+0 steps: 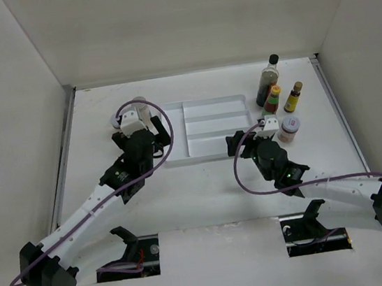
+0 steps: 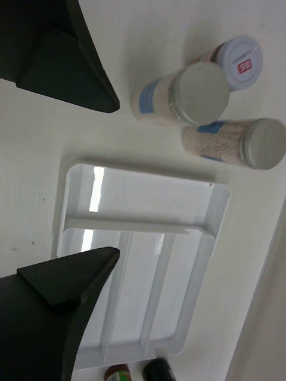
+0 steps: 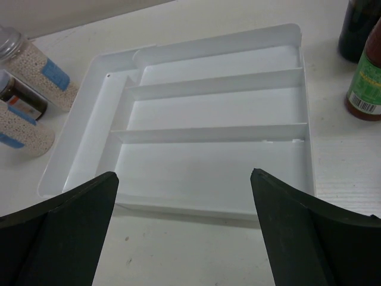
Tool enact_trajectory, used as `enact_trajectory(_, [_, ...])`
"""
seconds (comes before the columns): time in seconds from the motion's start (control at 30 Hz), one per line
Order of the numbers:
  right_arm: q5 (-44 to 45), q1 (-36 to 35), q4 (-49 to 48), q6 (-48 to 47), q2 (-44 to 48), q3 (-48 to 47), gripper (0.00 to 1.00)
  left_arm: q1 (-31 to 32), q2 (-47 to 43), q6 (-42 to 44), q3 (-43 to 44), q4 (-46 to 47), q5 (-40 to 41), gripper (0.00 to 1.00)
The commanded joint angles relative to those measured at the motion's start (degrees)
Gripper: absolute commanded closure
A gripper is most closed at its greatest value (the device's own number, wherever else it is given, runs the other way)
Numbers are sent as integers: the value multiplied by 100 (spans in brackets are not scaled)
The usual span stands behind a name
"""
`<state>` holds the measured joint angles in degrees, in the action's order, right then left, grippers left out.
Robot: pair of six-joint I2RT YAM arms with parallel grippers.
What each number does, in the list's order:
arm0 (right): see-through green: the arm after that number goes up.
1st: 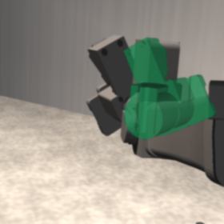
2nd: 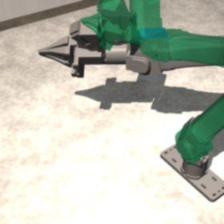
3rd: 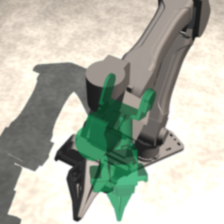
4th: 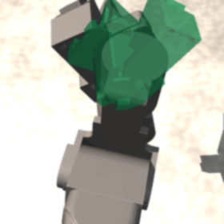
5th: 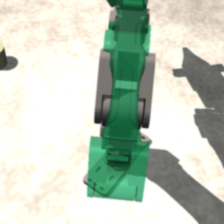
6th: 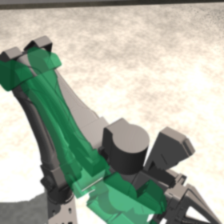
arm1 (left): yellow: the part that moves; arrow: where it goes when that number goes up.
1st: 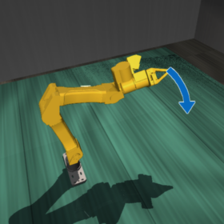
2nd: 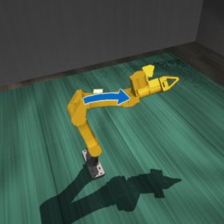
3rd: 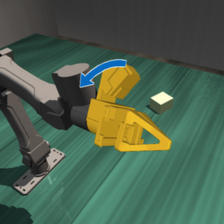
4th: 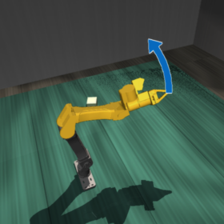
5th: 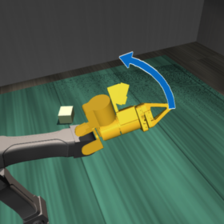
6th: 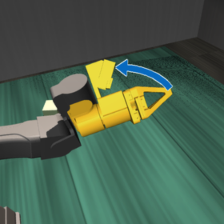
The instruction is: Organize the condiment bottles
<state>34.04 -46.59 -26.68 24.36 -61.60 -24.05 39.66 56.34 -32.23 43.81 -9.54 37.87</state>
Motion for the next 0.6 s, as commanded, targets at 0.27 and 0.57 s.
enact_trajectory(0.27, [-591, -135, -690, 16, -115, 32, 46, -332, -97, 1816, 488, 680, 801, 0])
enact_trajectory(0.57, [-750, -144, -646, 78, -246, 6, 66, -630, 430, 2291, 830, 744, 766, 48])
